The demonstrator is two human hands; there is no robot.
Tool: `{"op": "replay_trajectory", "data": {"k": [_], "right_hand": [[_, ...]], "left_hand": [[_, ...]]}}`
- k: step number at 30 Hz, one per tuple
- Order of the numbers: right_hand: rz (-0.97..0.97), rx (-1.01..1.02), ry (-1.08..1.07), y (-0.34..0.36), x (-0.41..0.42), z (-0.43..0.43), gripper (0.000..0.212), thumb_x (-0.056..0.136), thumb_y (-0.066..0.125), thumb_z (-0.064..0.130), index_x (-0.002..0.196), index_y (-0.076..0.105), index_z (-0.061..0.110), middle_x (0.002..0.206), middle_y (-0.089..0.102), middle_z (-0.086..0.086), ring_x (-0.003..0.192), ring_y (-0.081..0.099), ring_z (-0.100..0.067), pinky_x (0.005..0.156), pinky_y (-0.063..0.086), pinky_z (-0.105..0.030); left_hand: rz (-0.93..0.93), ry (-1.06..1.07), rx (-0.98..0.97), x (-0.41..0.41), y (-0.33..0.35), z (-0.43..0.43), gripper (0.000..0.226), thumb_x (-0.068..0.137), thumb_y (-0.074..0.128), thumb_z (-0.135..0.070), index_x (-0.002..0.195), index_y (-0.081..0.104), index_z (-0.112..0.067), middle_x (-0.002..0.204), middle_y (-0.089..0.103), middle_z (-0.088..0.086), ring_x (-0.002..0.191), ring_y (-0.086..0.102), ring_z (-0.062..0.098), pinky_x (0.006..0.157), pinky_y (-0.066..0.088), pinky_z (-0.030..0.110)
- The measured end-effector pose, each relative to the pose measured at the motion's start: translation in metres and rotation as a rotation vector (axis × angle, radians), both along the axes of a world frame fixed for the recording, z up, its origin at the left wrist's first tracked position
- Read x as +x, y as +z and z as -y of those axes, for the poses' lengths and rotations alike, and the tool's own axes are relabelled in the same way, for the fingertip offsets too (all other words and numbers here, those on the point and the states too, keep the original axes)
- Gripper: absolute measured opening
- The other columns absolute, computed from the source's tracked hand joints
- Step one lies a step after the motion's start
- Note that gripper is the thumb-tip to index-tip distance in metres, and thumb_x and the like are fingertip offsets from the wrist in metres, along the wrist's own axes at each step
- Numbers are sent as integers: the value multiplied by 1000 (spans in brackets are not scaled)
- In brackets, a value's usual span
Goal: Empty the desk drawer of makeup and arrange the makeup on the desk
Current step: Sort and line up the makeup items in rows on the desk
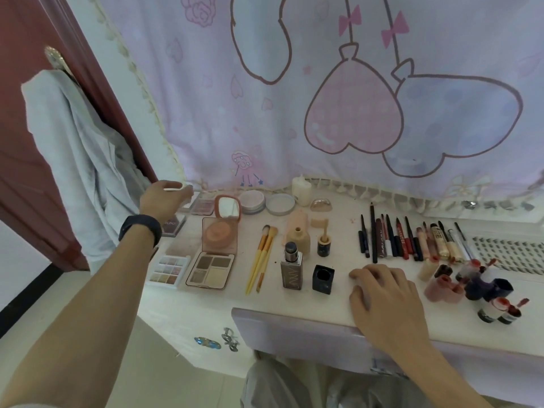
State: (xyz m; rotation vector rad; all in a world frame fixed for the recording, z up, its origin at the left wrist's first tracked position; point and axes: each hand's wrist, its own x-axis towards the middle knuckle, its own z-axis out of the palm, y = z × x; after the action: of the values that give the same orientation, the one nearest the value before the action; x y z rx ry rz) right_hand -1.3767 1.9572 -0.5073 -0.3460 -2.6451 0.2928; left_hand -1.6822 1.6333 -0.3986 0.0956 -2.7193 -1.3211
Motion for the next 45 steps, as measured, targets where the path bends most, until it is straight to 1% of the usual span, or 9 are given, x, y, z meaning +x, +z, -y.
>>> {"op": "replay_trajectory", "data": {"k": [5,12,17,22,25,28,31,39,45], "right_hand": [[-37,-2,1,0,0,1,22,86,65,17,107,73,17,108,67,-4,97,59,-28,76,47,-39],[5,-107,29,5,4,2,24,89,67,15,113,74,16,115,70,-4,107,59,-30,86,49,-43],[-180,-748,60,30,22,7,14,99,62,28,109,70,32,104,72,19,99,64,-6,84,53,-25],[-112,-1375,295,63,49,11,29,92,61,48,104,75,26,97,78,-5,78,70,-17,60,53,-23],[-51,-1413,238,62,60,5,42,75,72,49,104,76,18,88,78,-6,73,68,-16,58,51,-24],[-39,-1393,157,53,66,-2,25,79,77,32,100,76,18,80,77,-6,69,67,-13,59,53,-21],[-42,-1454,130,44,69,-10,17,83,78,24,100,77,19,82,77,-4,68,67,-11,61,54,-18],[26,-1899,200,28,65,-15,30,73,79,19,100,79,4,77,68,-10,65,63,-16,57,53,-24],[106,-1866,210,28,65,-14,29,76,79,23,101,79,9,99,75,-23,77,70,-21,62,57,-25]], "left_hand": [[-88,-86,401,51,25,-3,40,85,76,-38,119,66,-20,107,71,2,83,66,16,78,55,33],[-205,-297,543,167,40,-47,39,85,79,-26,120,62,-28,108,74,-4,92,71,13,71,55,23],[-310,-555,316,238,25,-88,59,79,84,-20,129,54,-30,113,72,-11,102,68,13,82,55,27],[-284,-753,70,271,-1,-121,69,78,82,-34,136,44,-42,120,67,-24,99,62,-6,85,47,10],[-293,-830,-49,284,-19,-143,72,80,80,-37,139,39,-44,123,67,-20,106,55,-13,90,40,5],[-315,-886,-132,290,-32,-157,71,82,76,-39,141,37,-44,126,64,-21,111,56,-7,95,45,17],[-334,-871,-75,290,-44,-161,69,82,78,-38,142,45,-35,129,62,-20,118,57,0,97,48,28],[-278,-746,140,291,-60,-161,52,73,77,-58,121,61,-50,112,64,-31,111,60,1,89,46,14],[-270,-736,130,292,-63,-165,54,69,77,-64,119,62,-51,110,66,-25,110,60,6,87,47,17]]}}
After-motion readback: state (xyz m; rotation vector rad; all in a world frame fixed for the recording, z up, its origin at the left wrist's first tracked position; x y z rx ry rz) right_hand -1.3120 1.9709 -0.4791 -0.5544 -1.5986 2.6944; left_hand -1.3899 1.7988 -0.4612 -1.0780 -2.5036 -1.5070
